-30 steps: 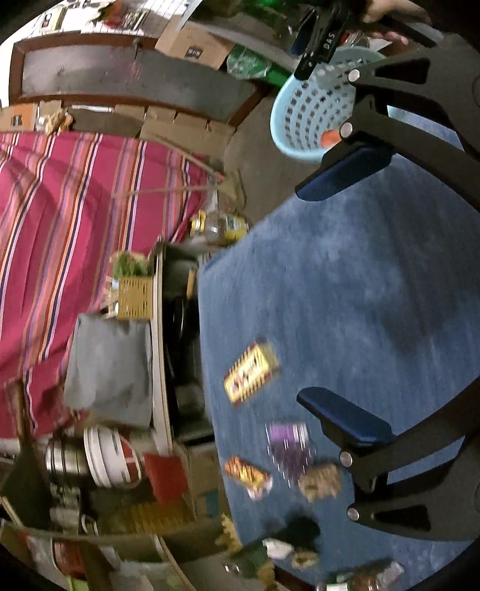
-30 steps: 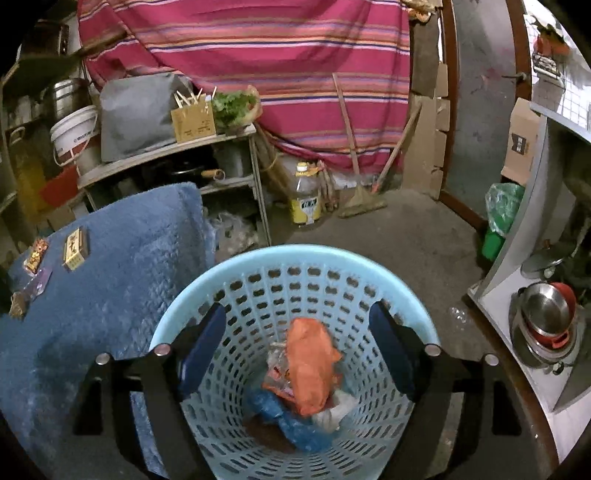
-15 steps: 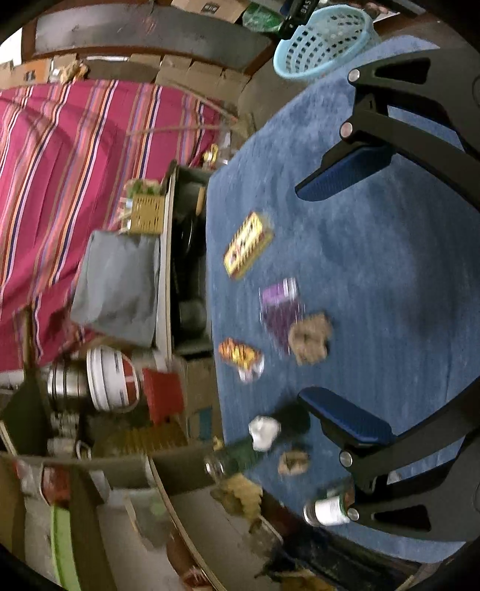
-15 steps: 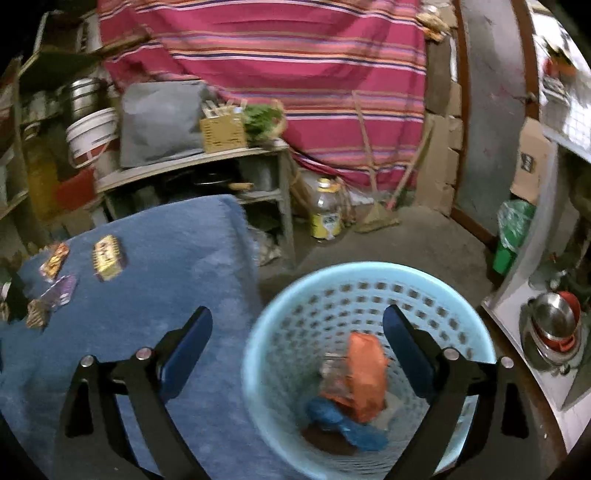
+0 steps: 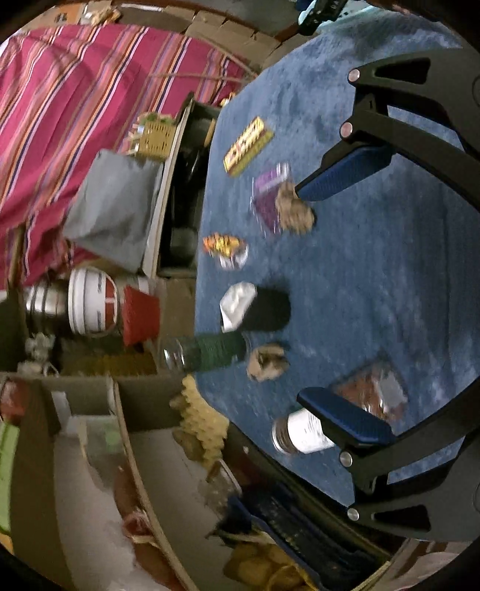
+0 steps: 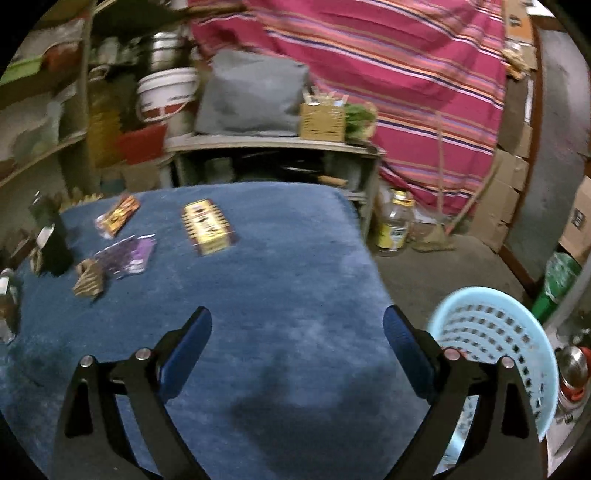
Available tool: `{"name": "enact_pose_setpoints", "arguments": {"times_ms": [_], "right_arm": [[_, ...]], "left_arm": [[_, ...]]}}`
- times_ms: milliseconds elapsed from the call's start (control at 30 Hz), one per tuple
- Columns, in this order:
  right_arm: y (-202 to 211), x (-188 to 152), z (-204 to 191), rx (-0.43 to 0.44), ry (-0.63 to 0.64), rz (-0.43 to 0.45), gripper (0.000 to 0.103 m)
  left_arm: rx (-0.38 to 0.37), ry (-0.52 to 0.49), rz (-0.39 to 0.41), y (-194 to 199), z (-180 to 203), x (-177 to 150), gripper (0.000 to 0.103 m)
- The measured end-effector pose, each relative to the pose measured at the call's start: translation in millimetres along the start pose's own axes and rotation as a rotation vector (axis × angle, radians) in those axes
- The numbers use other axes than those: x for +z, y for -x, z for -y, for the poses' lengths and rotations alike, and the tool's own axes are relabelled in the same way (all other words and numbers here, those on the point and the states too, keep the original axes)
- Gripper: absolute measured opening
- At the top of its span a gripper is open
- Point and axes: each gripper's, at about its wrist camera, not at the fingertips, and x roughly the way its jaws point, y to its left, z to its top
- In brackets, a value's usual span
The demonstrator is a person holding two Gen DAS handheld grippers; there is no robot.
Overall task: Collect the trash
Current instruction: 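Move both tools back over the table toward the black cup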
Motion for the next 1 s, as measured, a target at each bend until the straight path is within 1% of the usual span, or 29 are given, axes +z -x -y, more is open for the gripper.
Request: {"name": "enact_pose_setpoints", "arguments": {"times_ms": [133,233,367,500,600,700,833,933,1000], "right_arm": [[-14,3,-33,0.031,0.04,-0.016,0.092],[-26,5,-50,0.057,0.053,-0.025,0.092],[-42,13,-62,0.079,0.058,-0.023,0.092],[-62,28,-68,0.089,0.046,-0.021,0.092],[-77,41,-69,0.093,0.03,-0.019,0.092],[-88,49,-66,0.092,0.017,-0.006,0.092],[-97,47,-59,0.095,0.01,-0.005,0.092],[-106,43,-51,0.097,0.007,-0.025,0.092],[-112,43,-42,0.109,-0.025,-0.039,0.092]], "left_arm": [[0.031,0.036,-0.023,-16,-23,-2,0.097],[0.05,0.054,-0.042,-31,-37,-1,0.097],[0.058,0.062,-0.065,-57,-43,8,0.097],[0.053,0.069,-0.088,-82,-39,18,0.097],[0.026,0.079,-0.101,-99,-29,26,0.097],[0.017,0.063,-0.103,-111,-16,34,0.097],[-0.033,0.056,-0.122,-129,4,41,0.097],[-0.056,0.021,-0.124,-135,22,43,0.097],[-0.068,-0.018,-0.118,-137,37,45,0.097]]}}
